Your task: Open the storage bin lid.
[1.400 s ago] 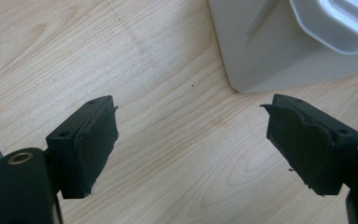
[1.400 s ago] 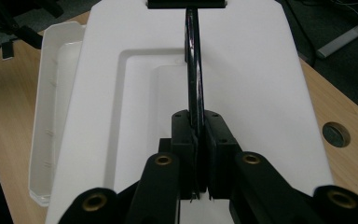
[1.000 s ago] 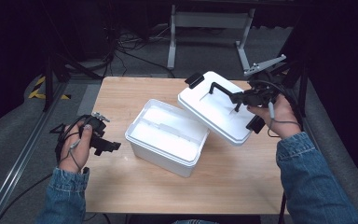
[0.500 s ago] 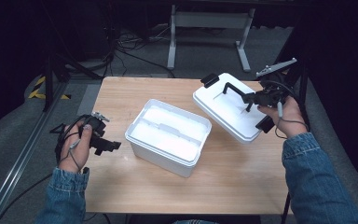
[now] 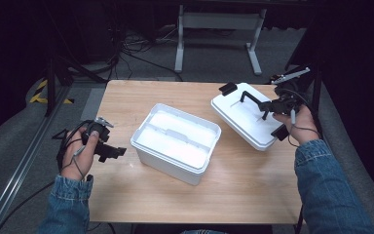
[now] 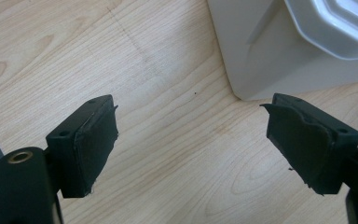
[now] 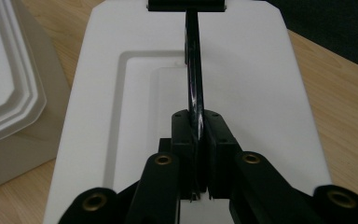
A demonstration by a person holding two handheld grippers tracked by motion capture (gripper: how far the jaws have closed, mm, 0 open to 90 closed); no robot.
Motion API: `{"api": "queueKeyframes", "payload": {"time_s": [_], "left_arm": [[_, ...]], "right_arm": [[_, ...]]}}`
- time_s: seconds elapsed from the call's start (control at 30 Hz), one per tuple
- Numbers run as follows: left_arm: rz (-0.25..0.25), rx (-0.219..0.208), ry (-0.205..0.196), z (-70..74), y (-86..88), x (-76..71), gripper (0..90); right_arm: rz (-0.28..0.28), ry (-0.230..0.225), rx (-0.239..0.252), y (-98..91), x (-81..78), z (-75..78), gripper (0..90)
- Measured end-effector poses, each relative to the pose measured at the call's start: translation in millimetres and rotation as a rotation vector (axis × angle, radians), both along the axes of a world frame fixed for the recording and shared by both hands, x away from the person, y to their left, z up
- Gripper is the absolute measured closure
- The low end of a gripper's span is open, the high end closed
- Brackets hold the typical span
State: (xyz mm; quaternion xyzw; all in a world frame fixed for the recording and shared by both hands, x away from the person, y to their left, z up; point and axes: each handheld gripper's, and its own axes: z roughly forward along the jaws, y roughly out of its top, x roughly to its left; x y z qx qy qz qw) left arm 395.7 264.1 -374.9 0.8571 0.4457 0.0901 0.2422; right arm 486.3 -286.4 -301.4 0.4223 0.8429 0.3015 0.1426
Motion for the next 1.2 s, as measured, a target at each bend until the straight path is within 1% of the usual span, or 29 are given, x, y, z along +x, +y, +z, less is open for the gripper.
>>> {"api": "queueKeyframes", "payload": {"time_s": [0.03,0.07,0.13,0.33,0.43,0.53,0.93,0.97,1.0,1.2], "left_arm": [[0.0,0.0,0.0,0.0,0.0,0.0,17.0],[0.0,0.001,-0.001,0.0,0.1,-0.2,17.0],[0.001,0.001,-0.001,-0.1,0.2,-0.1,17.0],[-0.001,0.002,0.008,-0.4,-0.2,-0.3,17.0],[-0.004,0.004,0.009,-0.4,0.2,-0.2,17.0],[-0.004,0.003,0.01,-0.4,0.2,-0.2,17.0],[-0.004,0.004,0.014,-0.6,0.3,0.0,17.0],[-0.004,0.004,0.014,-0.6,0.3,0.0,17.0],[-0.003,0.002,0.014,-0.8,0.1,0.0,17.0],[-0.002,0.002,0.014,-0.8,0.1,0.0,17.0]], "right_arm": [[0.0,0.0,0.0,0.0,0.0,0.0,84.4],[-0.005,0.004,-0.001,-2.4,1.8,-5.3,84.4],[-0.008,0.005,0.0,-3.5,2.5,-7.2,84.4],[-0.036,0.017,0.0,-10.9,6.6,-22.9,84.4],[-0.04,0.025,-0.006,-12.5,7.6,-30.0,84.4],[-0.046,0.028,-0.001,-13.9,8.3,-37.0,84.4],[-0.051,0.041,0.002,-15.4,11.2,-61.4,84.3],[-0.051,0.041,0.002,-15.4,11.2,-61.4,84.3],[-0.051,0.043,0.004,-15.2,11.5,-65.6,84.4],[-0.052,0.051,0.0,-14.7,12.4,-73.5,84.3]]}}
